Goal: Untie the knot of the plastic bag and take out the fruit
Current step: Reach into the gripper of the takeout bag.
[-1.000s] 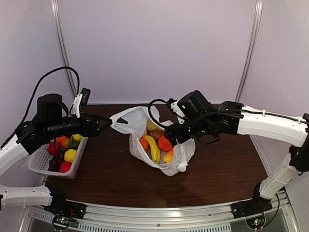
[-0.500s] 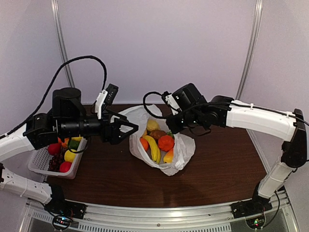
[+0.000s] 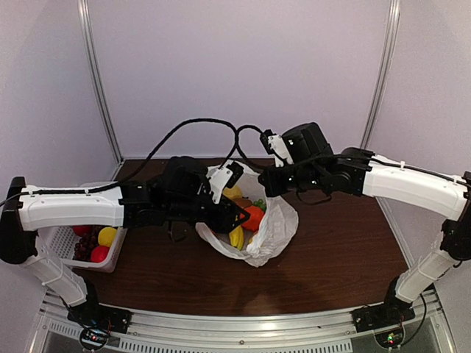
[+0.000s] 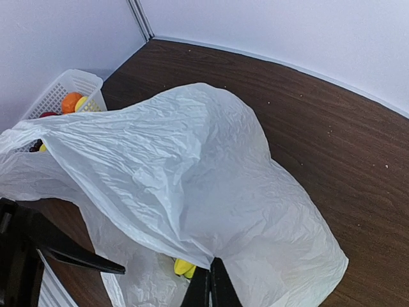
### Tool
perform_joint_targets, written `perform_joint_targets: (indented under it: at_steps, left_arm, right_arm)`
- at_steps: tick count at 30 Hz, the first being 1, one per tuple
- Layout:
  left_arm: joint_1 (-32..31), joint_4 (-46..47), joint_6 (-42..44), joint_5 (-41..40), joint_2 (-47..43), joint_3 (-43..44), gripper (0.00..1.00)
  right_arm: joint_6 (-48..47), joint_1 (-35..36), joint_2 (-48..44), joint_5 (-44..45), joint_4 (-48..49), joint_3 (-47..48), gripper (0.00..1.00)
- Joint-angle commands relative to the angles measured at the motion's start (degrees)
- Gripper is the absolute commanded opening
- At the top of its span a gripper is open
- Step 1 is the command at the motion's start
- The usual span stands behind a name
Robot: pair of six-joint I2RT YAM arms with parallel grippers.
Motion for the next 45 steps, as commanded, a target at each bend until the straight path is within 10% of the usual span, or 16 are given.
perform_joint_targets:
  at_steps: [1, 45]
  left_arm:
    - [0.5, 0.8, -0.8, -7.8, 4.1, 2.8, 0.52]
    - [5.7, -2.5, -26.6, -8.1, 24.1, 4.9, 0.46]
  right_arm:
    - [1.9, -0.4, -1.3, -1.6, 2.3, -1.3, 0.00]
    - [5.0, -0.5, 1.7, -2.6, 4.2, -1.9, 0.00]
